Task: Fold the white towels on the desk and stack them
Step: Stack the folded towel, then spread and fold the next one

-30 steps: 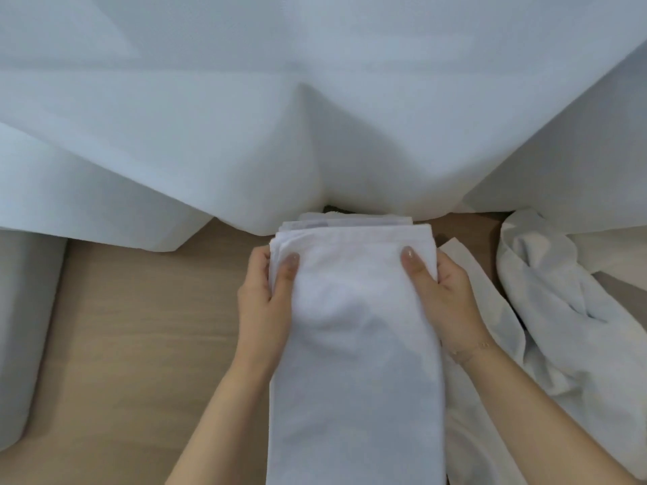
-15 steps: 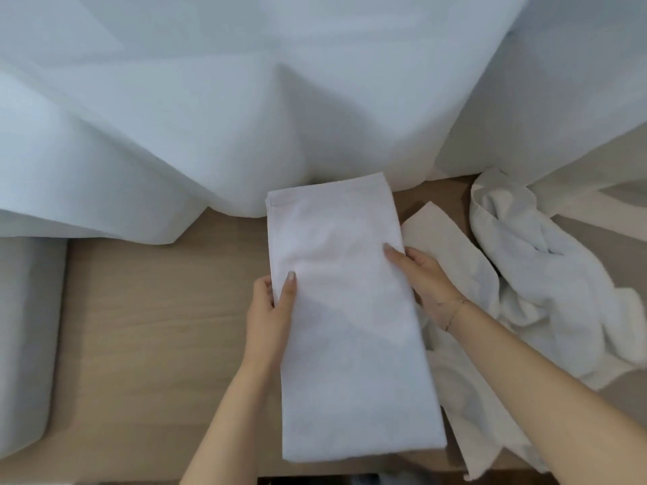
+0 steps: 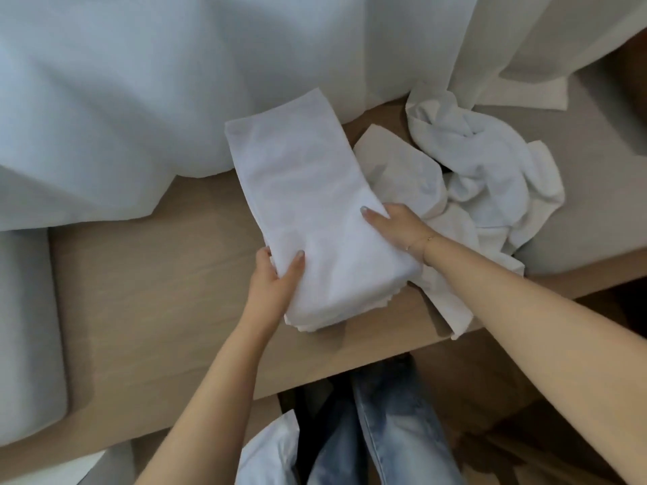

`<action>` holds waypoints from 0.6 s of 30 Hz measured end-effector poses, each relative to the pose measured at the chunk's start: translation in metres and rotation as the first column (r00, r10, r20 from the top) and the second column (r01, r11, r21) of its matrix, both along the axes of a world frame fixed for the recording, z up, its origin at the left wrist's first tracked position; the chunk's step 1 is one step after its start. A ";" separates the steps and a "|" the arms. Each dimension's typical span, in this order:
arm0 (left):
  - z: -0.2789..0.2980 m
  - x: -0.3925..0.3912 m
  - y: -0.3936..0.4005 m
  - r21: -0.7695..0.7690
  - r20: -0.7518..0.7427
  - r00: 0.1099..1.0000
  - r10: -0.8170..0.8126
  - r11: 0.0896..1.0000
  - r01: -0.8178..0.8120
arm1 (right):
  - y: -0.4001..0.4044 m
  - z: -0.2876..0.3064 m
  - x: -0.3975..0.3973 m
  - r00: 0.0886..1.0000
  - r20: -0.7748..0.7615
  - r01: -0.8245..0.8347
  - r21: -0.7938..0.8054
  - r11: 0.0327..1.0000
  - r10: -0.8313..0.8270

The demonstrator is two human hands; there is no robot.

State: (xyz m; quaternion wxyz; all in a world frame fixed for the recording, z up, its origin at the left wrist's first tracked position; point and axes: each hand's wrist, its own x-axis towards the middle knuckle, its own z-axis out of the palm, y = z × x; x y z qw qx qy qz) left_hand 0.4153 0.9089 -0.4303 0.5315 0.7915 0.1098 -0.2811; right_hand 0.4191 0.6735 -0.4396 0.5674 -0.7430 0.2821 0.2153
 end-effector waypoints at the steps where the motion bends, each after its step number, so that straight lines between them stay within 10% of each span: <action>1: 0.002 0.003 0.001 -0.044 -0.021 0.999 0.031 0.999 -0.032 | -0.003 0.003 0.003 1.000 0.014 0.004 -0.009 1.000 -0.004; 8: -0.016 0.005 -0.006 0.014 0.136 0.990 0.046 0.999 -0.049 | -0.003 -0.006 0.011 0.979 0.179 0.088 0.088 0.992 -0.102; 18: -0.041 -0.039 -0.004 0.263 0.166 0.981 0.101 0.954 -0.143 | 0.011 -0.053 -0.031 0.989 0.144 0.018 -0.277 0.961 0.023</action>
